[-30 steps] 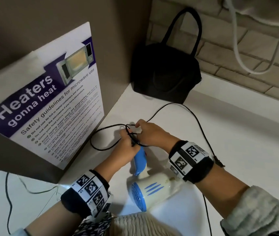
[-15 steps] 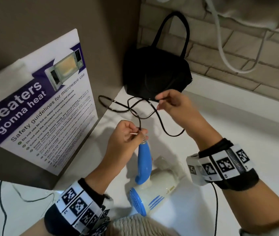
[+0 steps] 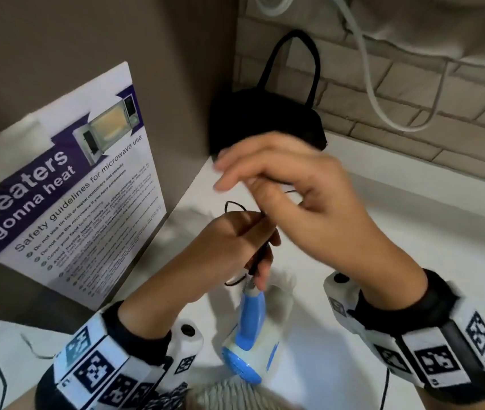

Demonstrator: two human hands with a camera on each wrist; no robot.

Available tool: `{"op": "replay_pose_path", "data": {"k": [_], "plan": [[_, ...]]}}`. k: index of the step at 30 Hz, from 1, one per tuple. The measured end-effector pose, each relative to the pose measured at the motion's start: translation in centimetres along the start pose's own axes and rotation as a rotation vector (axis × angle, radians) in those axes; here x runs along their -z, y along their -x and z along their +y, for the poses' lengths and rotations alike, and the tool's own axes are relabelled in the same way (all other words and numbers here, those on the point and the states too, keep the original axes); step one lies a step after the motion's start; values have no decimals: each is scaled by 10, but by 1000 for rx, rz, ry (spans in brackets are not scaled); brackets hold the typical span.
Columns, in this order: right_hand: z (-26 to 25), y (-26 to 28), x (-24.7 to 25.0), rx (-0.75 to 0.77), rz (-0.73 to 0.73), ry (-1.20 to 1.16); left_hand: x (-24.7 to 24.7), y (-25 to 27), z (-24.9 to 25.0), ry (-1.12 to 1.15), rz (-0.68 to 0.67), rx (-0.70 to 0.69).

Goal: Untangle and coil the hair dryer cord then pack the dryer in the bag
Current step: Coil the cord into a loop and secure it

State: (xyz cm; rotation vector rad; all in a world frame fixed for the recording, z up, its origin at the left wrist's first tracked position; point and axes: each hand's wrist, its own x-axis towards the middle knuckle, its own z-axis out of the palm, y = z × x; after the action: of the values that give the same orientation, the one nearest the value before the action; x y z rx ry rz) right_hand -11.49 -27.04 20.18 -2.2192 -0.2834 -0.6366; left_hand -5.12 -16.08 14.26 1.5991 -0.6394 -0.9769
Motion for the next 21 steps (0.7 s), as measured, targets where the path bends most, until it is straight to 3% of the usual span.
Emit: {"op": "replay_pose_path", "data": {"k": [3, 5, 10, 15, 18, 21], "plan": [[6, 4, -6, -141, -177, -52, 2, 6, 10, -73, -6, -12], [18, 9, -7, -229, -146, -109, 2, 12, 14, 66, -31, -24], [65, 24, -7, -436, -22, -75, -3, 17, 8, 276, 73, -54], [101, 42, 0, -580, 22, 32, -1, 16, 9, 244, 102, -58], [108, 43, 6, -590, -61, 284, 0, 12, 9, 255, 33, -44], [88, 33, 11, -437, 61, 322, 3, 9, 8, 246, -52, -28]]}}
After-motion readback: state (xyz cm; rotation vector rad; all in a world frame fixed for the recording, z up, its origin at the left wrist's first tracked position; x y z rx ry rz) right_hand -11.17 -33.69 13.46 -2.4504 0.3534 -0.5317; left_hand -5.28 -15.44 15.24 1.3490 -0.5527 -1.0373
